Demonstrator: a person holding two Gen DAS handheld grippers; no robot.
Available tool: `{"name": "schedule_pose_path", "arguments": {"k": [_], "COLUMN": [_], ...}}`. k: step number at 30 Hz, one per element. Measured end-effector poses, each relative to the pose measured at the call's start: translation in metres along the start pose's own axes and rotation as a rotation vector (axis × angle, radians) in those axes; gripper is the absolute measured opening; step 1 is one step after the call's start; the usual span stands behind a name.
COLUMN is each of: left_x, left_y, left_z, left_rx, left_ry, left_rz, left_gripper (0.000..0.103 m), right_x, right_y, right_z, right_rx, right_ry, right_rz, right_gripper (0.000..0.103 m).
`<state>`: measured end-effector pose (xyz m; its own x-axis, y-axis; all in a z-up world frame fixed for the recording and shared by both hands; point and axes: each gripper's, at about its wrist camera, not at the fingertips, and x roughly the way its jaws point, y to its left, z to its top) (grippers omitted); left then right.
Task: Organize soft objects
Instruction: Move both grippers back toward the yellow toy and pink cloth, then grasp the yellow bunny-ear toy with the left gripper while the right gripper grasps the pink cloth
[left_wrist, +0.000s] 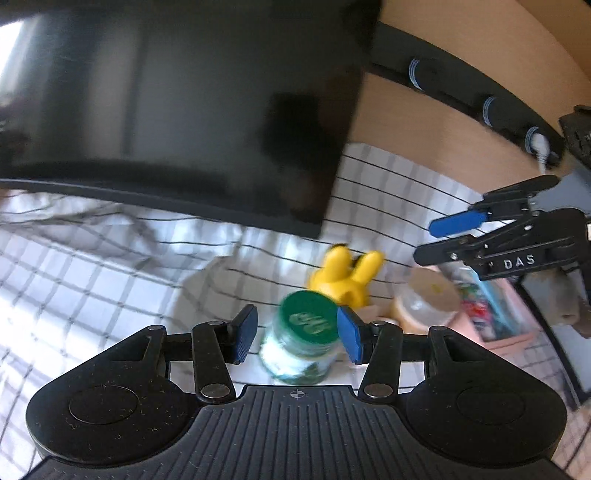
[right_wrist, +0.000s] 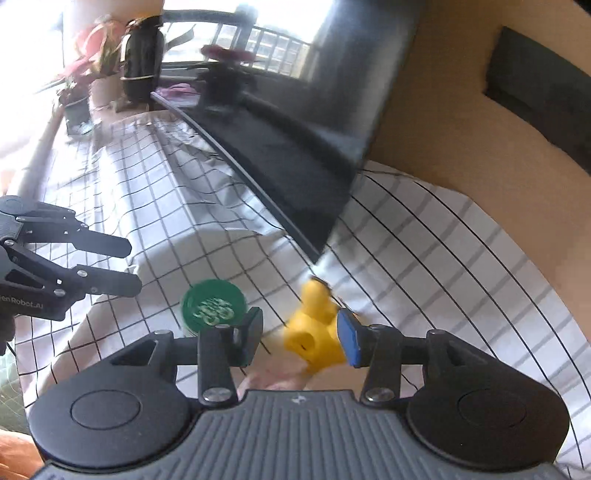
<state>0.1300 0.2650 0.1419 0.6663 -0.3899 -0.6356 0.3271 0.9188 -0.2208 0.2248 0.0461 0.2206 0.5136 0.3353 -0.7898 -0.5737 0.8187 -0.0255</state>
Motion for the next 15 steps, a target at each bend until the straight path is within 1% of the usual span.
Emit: {"name": "schedule_pose_path", "arguments": {"k": [2, 4, 6, 9, 10, 12, 15], "left_x": [0.012, 0.024, 0.036, 0.046, 0.048, 0.050, 0.052], "left_y": [-0.009, -0.022, -0.038, -0.059, -0.062, -0.058, -0.051], "left_z": [0.006, 0.009, 0.010, 0.008, 0.009, 0.016, 0.034], "left_rx": [0.003, 0.028, 0.064, 0.131, 0.138, 0.116, 0.116], "left_ry": [0.022, 0.024, 0.035, 0.058, 0.065, 0.069, 0.047], "left_rz": [-0.033, -0.053, -0.072, -0.119, -0.117, -0.084, -0.026], "left_gripper": [0.052, 0.052, 0.052, 0.054, 0.054, 0.053, 0.052], "right_x": [-0.007, -0.011, -0.008, -0.007, -0.005, -0.007, -0.009], "right_y": [-0.010, -0.016, -0.022, -0.032, -0.032, -0.025, 0.002], "right_z": [-0.001, -0.001, -0.003, -0.015, -0.020, -0.032, -0.050], "right_rx": [0.020, 0.005, -0.014, 0.010, 0.011, -0.032, -0.134], "right_ry": [-0.007, -0.009, -0.004, -0.001, -0.001, -0.025, -0.102], "right_rz": [0.008, 0.004, -0.002, 0.004, 0.013, 0.029, -0.029], "right_gripper": [0.045, 0.051, 0.052, 0.052, 0.052, 0.052, 0.052]}}
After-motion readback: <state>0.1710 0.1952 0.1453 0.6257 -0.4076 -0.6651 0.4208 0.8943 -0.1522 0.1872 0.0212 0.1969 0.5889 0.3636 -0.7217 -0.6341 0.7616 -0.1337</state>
